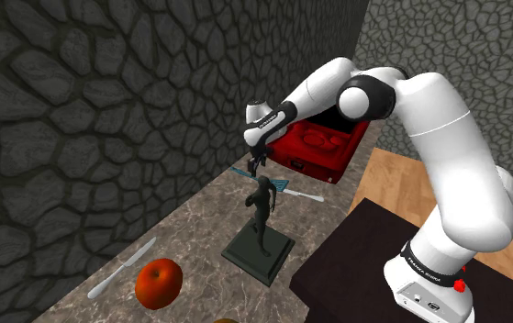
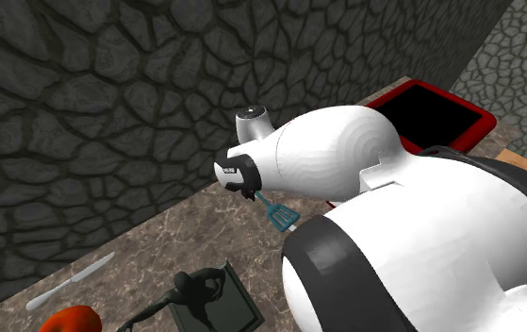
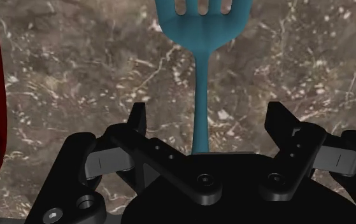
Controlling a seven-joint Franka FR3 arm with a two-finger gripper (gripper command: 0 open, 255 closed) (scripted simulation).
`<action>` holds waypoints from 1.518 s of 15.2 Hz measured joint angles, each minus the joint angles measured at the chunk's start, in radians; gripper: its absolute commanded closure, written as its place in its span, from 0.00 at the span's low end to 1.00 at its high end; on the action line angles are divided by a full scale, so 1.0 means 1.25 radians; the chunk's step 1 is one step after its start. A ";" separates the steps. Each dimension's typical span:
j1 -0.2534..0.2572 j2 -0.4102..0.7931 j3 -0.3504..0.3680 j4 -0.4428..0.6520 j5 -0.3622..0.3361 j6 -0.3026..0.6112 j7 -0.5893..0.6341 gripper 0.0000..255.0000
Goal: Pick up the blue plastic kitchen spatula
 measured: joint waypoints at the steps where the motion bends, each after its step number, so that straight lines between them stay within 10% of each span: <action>1: 0.001 0.017 0.001 0.020 0.000 -0.005 0.000 0.00; 9: -0.002 0.096 0.004 0.070 0.001 0.024 -0.001 0.00; 10: -0.002 0.099 0.004 0.070 0.001 0.026 0.000 1.00; 23: -0.001 0.082 0.004 0.061 0.001 0.019 0.000 1.00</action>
